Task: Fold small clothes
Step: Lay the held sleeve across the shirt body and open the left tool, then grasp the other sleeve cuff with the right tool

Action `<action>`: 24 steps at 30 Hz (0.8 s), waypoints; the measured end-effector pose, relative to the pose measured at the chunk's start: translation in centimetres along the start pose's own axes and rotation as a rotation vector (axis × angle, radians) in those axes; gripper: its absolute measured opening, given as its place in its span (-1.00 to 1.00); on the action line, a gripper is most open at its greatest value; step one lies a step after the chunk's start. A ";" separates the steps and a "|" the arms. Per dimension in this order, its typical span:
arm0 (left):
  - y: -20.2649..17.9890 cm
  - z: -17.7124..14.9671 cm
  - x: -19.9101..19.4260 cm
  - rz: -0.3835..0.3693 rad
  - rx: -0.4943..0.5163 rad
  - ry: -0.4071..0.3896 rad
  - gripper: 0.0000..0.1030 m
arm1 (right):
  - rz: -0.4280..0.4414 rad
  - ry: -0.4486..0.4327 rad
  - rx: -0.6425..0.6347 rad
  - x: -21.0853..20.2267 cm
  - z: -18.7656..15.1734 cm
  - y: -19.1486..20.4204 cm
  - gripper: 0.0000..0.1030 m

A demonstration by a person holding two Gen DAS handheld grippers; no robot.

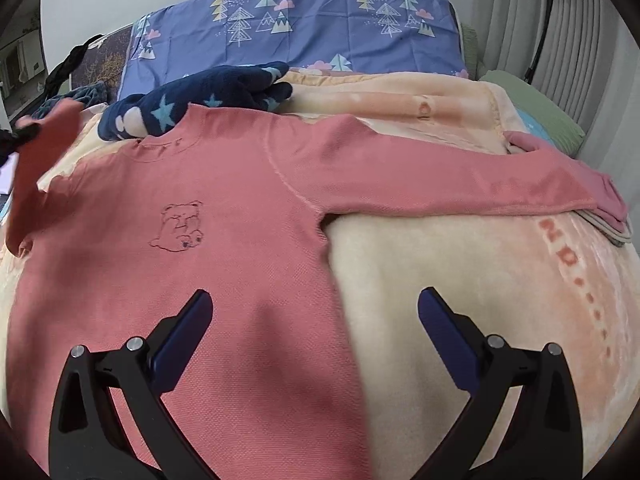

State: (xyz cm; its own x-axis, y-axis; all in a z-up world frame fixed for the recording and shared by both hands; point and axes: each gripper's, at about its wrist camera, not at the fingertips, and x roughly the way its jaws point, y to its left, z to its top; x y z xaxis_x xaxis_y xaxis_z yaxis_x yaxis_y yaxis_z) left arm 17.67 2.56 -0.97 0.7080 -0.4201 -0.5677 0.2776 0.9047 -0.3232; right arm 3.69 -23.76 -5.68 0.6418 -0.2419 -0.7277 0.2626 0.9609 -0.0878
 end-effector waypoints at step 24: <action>9.1 -8.5 -4.7 0.519 0.083 0.161 0.47 | 0.628 0.244 0.044 11.6 8.2 8.5 0.07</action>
State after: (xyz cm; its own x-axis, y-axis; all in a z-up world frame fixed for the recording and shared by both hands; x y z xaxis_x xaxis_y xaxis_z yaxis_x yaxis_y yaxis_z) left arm 11.34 12.17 -7.64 0.6591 0.0827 -0.7475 -0.0265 0.9959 0.0868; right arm 19.23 -19.53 -9.28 0.5021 0.4032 -0.7651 -0.0749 0.9016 0.4260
